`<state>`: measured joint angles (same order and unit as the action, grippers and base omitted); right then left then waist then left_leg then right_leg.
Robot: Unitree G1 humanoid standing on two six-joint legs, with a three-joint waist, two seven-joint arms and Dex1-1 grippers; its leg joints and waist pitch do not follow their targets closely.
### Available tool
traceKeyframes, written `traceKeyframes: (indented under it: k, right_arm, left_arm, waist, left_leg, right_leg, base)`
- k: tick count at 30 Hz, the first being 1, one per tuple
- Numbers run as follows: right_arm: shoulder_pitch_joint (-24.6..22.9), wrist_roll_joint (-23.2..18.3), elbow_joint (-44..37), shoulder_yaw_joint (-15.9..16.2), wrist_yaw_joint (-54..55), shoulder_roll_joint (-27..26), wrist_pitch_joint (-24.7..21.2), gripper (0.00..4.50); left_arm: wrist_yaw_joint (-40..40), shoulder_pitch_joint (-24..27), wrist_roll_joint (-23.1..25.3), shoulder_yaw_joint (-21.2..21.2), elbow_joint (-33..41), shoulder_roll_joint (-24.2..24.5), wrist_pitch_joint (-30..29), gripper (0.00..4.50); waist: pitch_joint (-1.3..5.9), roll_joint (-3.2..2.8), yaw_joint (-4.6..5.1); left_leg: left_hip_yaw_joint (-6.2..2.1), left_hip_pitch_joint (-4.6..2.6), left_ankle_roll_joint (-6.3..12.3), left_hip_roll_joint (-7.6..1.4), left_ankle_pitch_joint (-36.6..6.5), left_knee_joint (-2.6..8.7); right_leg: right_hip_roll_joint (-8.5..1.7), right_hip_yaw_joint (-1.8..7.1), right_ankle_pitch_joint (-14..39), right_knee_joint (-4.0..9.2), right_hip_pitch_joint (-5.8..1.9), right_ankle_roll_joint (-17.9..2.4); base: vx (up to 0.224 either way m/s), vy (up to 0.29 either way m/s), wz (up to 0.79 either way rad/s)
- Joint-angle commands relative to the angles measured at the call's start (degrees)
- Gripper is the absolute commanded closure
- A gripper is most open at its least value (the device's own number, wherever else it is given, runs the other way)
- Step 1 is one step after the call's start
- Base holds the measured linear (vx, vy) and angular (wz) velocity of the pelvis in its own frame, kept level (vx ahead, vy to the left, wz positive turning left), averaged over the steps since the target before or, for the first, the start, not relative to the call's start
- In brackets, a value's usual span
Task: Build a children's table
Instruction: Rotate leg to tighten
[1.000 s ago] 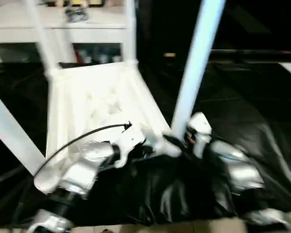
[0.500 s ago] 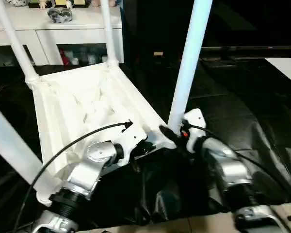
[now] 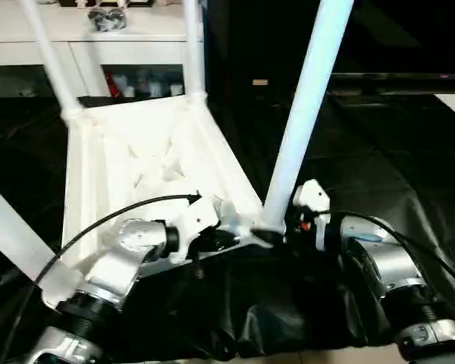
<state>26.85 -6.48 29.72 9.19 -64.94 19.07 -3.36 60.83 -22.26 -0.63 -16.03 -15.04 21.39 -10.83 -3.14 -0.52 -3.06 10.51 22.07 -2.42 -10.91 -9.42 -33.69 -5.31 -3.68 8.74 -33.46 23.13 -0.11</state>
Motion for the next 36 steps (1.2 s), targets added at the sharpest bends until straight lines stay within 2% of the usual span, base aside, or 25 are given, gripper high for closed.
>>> traceKeyframes:
  k: [1,3,10,11,17,18,19,20,21,22,24,26,27,28,29,31,32,34,35,36]
  right_arm:
    - [0.15,0.19,1.35,1.79,-2.31,-0.06,0.12,0.95]
    - [0.55,0.17,1.84,2.06,-2.96,0.02,0.43,1.29]
    - [1.38,0.06,3.06,2.43,-4.73,0.22,1.35,1.71]
    - [1.48,0.04,3.34,2.43,-5.0,0.27,1.62,1.82]
    - [2.25,0.8,5.95,2.95,-6.38,0.48,3.34,2.21]
    - [2.41,0.9,6.28,2.98,-6.29,0.31,3.46,2.3]
    - [2.59,0.96,6.65,2.98,-6.15,0.05,3.63,2.37]
    - [2.67,0.99,6.8,3.02,-5.95,-0.26,3.61,2.41]
    - [2.47,1.25,6.83,3.24,-5.35,-0.68,3.42,2.44]
    - [2.26,1.5,6.8,3.43,-4.93,-0.86,3.26,2.5]
    - [1.63,2.24,7.12,3.49,-2.82,-1.55,3.32,2.51]
    - [0.68,2.62,6.79,2.97,1.17,-3.14,2.69,2.52]
    - [0.41,2.87,7.06,2.55,4.04,-4.33,2.59,2.52]
    - [0.32,3.07,7.43,2.25,5.88,-5.13,2.7,2.52]
    - [0.22,3.23,8.16,1.59,9.56,-6.97,2.34,2.52]
    - [0.02,3.21,9.23,0.19,16.68,-10.95,1.02,2.53]
    - [0.02,3.21,9.23,0.19,16.68,-10.95,1.02,2.54]
    - [0.07,2.72,9.59,-0.73,21.61,-14.48,-0.63,2.54]
    - [0.26,2.66,9.73,-0.95,23.78,-16.04,-1.4,2.54]
    - [0.87,2.97,10.37,-0.92,26.53,-18.03,-1.98,2.54]
  left_arm:
    - [0.57,-1.59,-1.25,0.24,2.09,0.03,1.42,4.5]
    - [0.8,-1.72,-1.4,0.32,1.9,0.26,1.49,4.5]
    - [1.57,-1.64,-1.87,0.46,1.68,1.12,1.62,4.5]
    - [1.74,-1.57,-1.91,0.47,1.7,1.27,1.56,4.5]
    - [2.5,-1.75,-2.17,0.65,1.34,2.0,1.35,4.5]
    - [2.59,-1.79,-2.22,0.74,1.27,2.15,1.35,4.5]
    - [2.66,-1.81,-2.27,0.83,1.17,2.32,1.36,4.5]
    - [2.71,-1.83,-2.28,0.89,1.04,2.46,1.41,4.5]
    - [2.58,-1.87,-2.24,0.94,0.68,2.44,1.43,4.5]
    - [2.42,-1.92,-2.19,0.94,0.42,2.32,1.4,4.5]
    - [1.46,-1.96,-2.03,0.88,-0.02,1.51,0.99,4.5]
    - [-1.34,-2.23,-1.2,0.9,-0.57,-0.07,0.5,4.5]
    - [-2.9,-2.37,-0.8,0.88,-0.69,-0.93,0.05,4.5]
    - [-3.86,-2.46,-0.6,0.83,-0.74,-1.44,-0.26,4.5]
    - [-5.76,-2.59,-0.17,0.74,-0.78,-2.65,-0.8,4.5]
    - [-10.37,-2.92,1.03,0.48,-0.89,-5.52,-1.82,4.5]
    - [-10.37,-2.92,1.03,0.48,-0.89,-5.52,-1.82,4.5]
    - [-14.0,-3.24,1.79,0.19,-0.82,-8.19,-2.94,4.5]
    - [-15.65,-3.41,2.22,0.03,-0.7,-9.4,-3.41,4.5]
    - [-16.92,-3.49,2.5,-0.47,-0.27,-10.93,-3.99,4.5]
  waist:
    - [3.85,0.04,0.0]
    - [3.89,0.09,-0.26]
    - [3.89,-0.07,-0.48]
    - [3.91,-0.37,-0.59]
    - [3.96,-0.36,-0.74]
    - [3.92,-0.64,-0.69]
    - [3.97,-0.58,-0.68]
    - [3.95,-1.07,-0.65]
    - [3.9,-0.9,-0.49]
    - [3.91,-1.01,-0.46]
    - [3.83,-0.86,-0.4]
    - [3.67,-0.63,-0.26]
    - [3.49,-0.73,-0.18]
    - [3.36,-0.56,0.07]
    - [3.26,-0.71,0.07]
    - [3.01,-0.68,0.73]
    - [2.88,-0.59,1.21]
    - [2.5,-1.11,2.23]
    - [2.54,-1.06,2.48]
    - [2.35,-1.51,3.06]
  left_leg:
    - [-0.59,-1.47,1.16,-2.31,-18.28,4.38]
    - [-0.52,-1.5,0.98,-2.35,-18.09,4.38]
    - [-0.52,-1.42,0.61,-2.33,-18.43,4.43]
    - [-0.55,-1.49,0.51,-2.33,-18.51,4.43]
    - [-0.56,-1.46,0.33,-2.35,-19.02,4.44]
    - [-0.6,-1.41,0.2,-2.32,-19.27,4.49]
    - [-0.61,-1.42,0.18,-2.32,-19.36,4.46]
    - [-0.66,-1.51,-0.03,-2.33,-19.79,4.49]
    - [-0.62,-1.48,-0.14,-2.28,-20.51,4.51]
    - [-0.64,-1.53,-0.29,-2.26,-20.89,4.52]
    - [-0.66,-1.59,-0.49,-2.23,-21.62,4.55]
    - [-0.71,-1.65,-0.82,-2.22,-22.71,4.58]
    - [-0.84,-1.86,-1.26,-2.2,-24.19,4.67]
    - [-0.96,-1.9,-1.74,-2.14,-25.34,4.73]
    - [-1.07,-2.04,-2.07,-2.08,-26.21,4.71]
    - [-1.43,-1.97,-2.87,-1.99,-28.4,4.83]
    - [-1.72,-2.04,-3.35,-1.82,-30.01,4.83]
    - [-2.46,-2.41,-3.75,-1.75,-34.61,5.0]
    - [-2.68,-2.36,-3.8,-1.65,-35.6,4.98]
    - [-3.03,-2.13,-4.06,-1.7,-37.64,5.31]
  right_leg:
    - [-2.68,2.15,16.19,3.55,-1.99,-13.0]
    - [-2.64,2.16,15.97,3.44,-2.02,-13.11]
    - [-2.69,2.12,16.33,3.41,-2.18,-12.95]
    - [-2.72,2.12,16.4,3.4,-2.16,-12.94]
    - [-2.67,2.06,15.53,3.28,-2.22,-13.45]
    - [-2.59,2.0,15.51,3.32,-2.26,-13.48]
    - [-2.61,1.99,15.43,3.28,-2.27,-13.56]
    - [-2.57,1.98,15.31,3.23,-2.22,-13.66]
    - [-2.48,1.94,15.59,3.33,-2.22,-13.68]
    - [-2.51,1.94,15.98,3.37,-2.25,-13.59]
    - [-2.53,1.95,17.35,3.49,-2.17,-13.3]
    - [-2.67,2.02,19.9,3.81,-1.98,-12.62]
    - [-2.7,1.99,22.67,4.09,-1.78,-11.8]
    - [-2.71,1.96,25.33,4.34,-1.66,-10.83]
    - [-2.78,1.88,27.01,4.52,-1.5,-10.28]
    - [-2.87,1.62,31.66,5.02,-1.43,-8.37]
    - [-2.85,1.2,35.03,5.46,-1.3,-6.8]
    - [-2.73,0.0,39.89,6.57,-1.25,-4.0]
    - [-2.72,-0.47,40.6,6.83,-1.46,-3.28]
    - [-2.59,-1.08,40.75,7.23,-1.74,-2.47]
  base:
    - [0.0,0.0,0.0]
    - [0.0,0.0,0.0]
    - [0.0,0.0,0.0]
    - [0.0,0.0,0.0]
    - [0.0,0.0,0.0]
    - [0.0,0.0,0.0]
    - [0.0,0.0,0.0]
    - [0.0,0.0,0.0]
    - [0.0,0.0,0.0]
    - [0.0,0.0,0.0]
    - [0.0,0.0,0.0]
    - [0.0,0.0,0.0]
    - [0.0,0.0,0.0]
    - [0.0,0.0,0.0]
    - [0.0,0.0,0.0]
    - [-0.053,0.004,-0.08]
    - [-0.057,0.01,-0.11]
    - [-0.055,0.019,-0.14]
    - [-0.051,0.029,-0.2]
    - [-0.052,0.031,-0.15]
